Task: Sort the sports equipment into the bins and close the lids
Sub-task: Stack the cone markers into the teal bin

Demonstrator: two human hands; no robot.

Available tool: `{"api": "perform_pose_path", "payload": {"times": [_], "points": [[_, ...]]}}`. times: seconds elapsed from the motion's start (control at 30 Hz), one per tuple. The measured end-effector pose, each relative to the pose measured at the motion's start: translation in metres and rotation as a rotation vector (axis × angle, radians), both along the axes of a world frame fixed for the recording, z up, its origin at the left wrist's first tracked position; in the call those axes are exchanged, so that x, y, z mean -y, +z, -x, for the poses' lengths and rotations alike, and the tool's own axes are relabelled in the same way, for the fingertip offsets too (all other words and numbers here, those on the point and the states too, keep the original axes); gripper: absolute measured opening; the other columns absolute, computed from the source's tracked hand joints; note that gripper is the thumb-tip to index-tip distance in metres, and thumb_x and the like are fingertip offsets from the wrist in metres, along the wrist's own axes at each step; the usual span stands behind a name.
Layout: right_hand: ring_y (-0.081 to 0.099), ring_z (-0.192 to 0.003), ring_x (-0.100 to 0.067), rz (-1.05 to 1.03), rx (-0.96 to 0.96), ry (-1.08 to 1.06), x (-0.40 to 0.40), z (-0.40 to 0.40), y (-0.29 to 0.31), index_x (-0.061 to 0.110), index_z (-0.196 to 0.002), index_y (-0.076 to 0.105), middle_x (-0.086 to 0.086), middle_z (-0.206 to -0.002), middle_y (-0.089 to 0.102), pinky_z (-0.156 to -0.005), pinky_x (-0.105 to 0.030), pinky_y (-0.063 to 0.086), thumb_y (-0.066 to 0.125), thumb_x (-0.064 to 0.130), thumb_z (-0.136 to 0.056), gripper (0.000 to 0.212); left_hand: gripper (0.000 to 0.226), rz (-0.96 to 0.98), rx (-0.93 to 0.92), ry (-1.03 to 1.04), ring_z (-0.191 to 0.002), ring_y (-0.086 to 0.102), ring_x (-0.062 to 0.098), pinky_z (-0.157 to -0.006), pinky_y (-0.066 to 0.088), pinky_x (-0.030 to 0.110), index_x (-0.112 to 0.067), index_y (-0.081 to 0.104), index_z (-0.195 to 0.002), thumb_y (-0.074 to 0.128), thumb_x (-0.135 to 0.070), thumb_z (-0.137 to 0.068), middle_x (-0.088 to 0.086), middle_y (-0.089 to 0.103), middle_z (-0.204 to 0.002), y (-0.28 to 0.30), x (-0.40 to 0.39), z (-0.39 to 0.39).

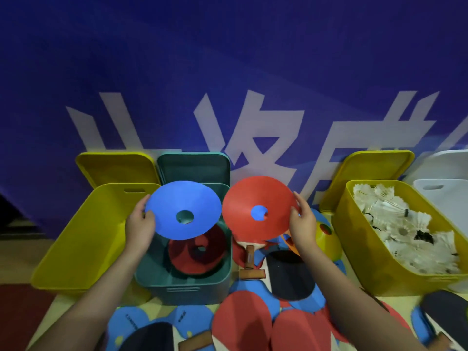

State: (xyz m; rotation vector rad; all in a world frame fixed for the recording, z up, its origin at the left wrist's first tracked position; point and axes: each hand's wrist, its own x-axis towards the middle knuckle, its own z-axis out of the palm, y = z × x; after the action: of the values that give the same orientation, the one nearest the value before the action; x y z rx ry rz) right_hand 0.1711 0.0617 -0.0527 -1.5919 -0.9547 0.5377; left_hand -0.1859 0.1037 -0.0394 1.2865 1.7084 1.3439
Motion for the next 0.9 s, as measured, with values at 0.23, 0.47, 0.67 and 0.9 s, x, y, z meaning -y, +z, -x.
{"api": "perform_pose_path", "payload": {"times": [0.23,0.47,0.67,0.9], "points": [[0.059,-0.112,-0.026,0.124,-0.162,-0.115,-0.009,0.034,-0.025,0.015,-0.132,0.053,-0.011,-0.125,0.061,-0.093,-0.040,0.050,0.044,0.006,-0.094,0.040,0.049,0.059,-0.340,-0.197,-0.117,0.054,0.031,-0.087,0.045,0.040,-0.011,0.046,-0.140,0.044,-0.001,-0.092,0.011,0.056,-0.133,-0.033,-0.017,0.011],[0.054,-0.116,-0.021,0.147,-0.106,-0.103,0.004,0.063,-0.035,0.015,-0.134,0.051,-0.006,-0.129,0.057,-0.100,-0.041,0.046,0.040,0.005,-0.094,0.042,0.053,0.188,-0.534,-0.369,-0.119,0.052,0.036,-0.094,0.045,0.041,-0.009,0.046,-0.139,0.046,0.004,-0.088,0.018,0.054,-0.133,-0.084,-0.040,-0.008],[0.059,-0.098,-0.018,0.120,-0.154,-0.115,0.019,0.076,-0.030,0.017,-0.136,0.047,-0.001,-0.123,0.057,-0.077,-0.029,0.049,0.038,0.003,-0.092,0.047,0.045,0.364,-0.635,-0.439,-0.110,0.058,0.039,-0.087,0.047,0.042,-0.004,0.053,-0.130,0.058,-0.008,-0.086,0.020,0.061,-0.123,-0.113,-0.048,-0.014],[0.061,-0.085,-0.014,0.094,-0.061,-0.035,0.015,0.094,-0.021,0.023,-0.129,0.050,0.007,-0.105,0.062,-0.071,-0.033,0.055,0.041,0.006,-0.089,0.045,0.036,-0.003,-0.496,-0.377,-0.130,0.045,0.033,-0.108,0.035,0.040,-0.003,0.060,-0.125,0.056,-0.002,-0.089,0.018,0.049,-0.139,-0.078,-0.054,0.000]]}}
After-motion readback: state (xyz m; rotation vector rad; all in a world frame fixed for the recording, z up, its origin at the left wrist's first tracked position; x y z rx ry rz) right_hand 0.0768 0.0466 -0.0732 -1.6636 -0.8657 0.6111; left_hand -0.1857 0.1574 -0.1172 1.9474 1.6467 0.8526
